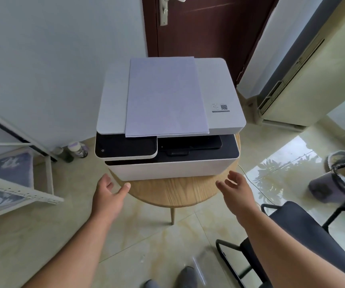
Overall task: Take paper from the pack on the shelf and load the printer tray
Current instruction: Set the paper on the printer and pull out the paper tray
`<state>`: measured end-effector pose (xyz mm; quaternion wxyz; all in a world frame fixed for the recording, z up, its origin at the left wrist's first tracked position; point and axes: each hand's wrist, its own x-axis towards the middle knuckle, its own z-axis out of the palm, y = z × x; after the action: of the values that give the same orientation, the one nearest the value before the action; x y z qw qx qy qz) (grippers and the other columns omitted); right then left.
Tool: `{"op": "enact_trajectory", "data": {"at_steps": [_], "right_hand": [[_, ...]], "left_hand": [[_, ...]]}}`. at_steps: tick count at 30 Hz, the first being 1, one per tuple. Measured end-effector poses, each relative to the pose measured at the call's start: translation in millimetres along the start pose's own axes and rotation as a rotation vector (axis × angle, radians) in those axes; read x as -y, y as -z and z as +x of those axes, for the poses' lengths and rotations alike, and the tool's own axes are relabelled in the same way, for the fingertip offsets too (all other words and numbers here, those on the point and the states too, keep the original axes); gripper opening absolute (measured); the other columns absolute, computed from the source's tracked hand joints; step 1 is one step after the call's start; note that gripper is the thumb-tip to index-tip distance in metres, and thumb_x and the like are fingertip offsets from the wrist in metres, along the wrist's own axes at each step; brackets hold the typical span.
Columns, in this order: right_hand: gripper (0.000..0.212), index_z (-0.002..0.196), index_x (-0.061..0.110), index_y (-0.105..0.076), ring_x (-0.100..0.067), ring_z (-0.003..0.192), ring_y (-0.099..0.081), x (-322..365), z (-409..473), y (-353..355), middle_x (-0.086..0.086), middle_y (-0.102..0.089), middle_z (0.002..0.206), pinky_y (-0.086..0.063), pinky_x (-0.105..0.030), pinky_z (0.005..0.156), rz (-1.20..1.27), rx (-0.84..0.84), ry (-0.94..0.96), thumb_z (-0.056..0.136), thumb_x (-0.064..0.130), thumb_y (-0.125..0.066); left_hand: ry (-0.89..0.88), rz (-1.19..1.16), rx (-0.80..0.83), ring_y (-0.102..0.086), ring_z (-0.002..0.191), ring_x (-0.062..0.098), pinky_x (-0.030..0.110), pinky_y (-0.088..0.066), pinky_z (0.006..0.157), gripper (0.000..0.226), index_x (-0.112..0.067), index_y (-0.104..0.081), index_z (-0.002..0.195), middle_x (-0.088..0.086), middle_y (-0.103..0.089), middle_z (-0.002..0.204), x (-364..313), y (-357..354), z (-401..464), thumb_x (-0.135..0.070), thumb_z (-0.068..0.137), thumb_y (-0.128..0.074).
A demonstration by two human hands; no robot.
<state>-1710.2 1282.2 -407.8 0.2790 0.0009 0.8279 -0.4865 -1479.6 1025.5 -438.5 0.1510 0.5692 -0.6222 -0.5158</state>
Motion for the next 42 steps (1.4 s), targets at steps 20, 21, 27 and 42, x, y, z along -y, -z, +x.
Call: {"op": "enact_trajectory", "data": {"at_steps": [20, 21, 27, 42], "right_hand": [[0.056, 0.14, 0.021, -0.049, -0.014, 0.143, -0.045, -33.9, 64.6, -25.5, 0.006, -0.056, 0.145, -0.044, -0.036, 0.099, 0.079, -0.04, 0.071, 0.092, 0.02, -0.078], [0.056, 0.139, 0.02, -0.049, -0.013, 0.141, -0.046, -34.2, 65.5, -26.3, 0.005, -0.056, 0.144, -0.044, -0.035, 0.099, 0.085, -0.046, 0.076, 0.092, 0.02, -0.078], [0.049, 0.127, 0.021, -0.051, -0.012, 0.131, -0.051, -38.1, 73.3, -23.9, 0.007, -0.061, 0.13, -0.046, -0.034, 0.099, 0.081, -0.047, 0.1, 0.089, 0.018, -0.082], [0.055, 0.126, 0.018, -0.056, -0.016, 0.122, -0.061, -47.9, 80.1, -30.9, 0.003, -0.066, 0.128, -0.05, -0.033, 0.098, 0.05, -0.123, 0.168, 0.082, 0.032, -0.087]], "left_hand": [[-0.151, -0.115, 0.036, -0.067, 0.121, 0.009, 0.034, -0.05, 0.105, 0.054, -0.019, -0.064, 0.125, -0.005, -0.074, 0.126, 48.7, -19.6, 63.9, -0.056, 0.087, -0.074], [-0.148, -0.119, 0.024, -0.068, 0.121, 0.01, 0.033, -0.05, 0.105, 0.051, -0.017, -0.064, 0.126, -0.004, -0.074, 0.126, 49.6, -21.3, 63.7, -0.052, 0.09, -0.074], [-0.145, -0.135, 0.008, -0.068, 0.12, 0.011, 0.023, -0.047, 0.094, 0.046, -0.012, -0.063, 0.126, -0.002, -0.074, 0.125, 48.7, -28.3, 64.9, -0.039, 0.09, -0.077], [-0.162, -0.109, -0.086, -0.07, 0.115, 0.018, 0.023, -0.05, 0.092, 0.052, -0.007, -0.063, 0.123, 0.006, -0.074, 0.122, 53.1, -35.2, 63.3, -0.04, 0.087, -0.08]]}}
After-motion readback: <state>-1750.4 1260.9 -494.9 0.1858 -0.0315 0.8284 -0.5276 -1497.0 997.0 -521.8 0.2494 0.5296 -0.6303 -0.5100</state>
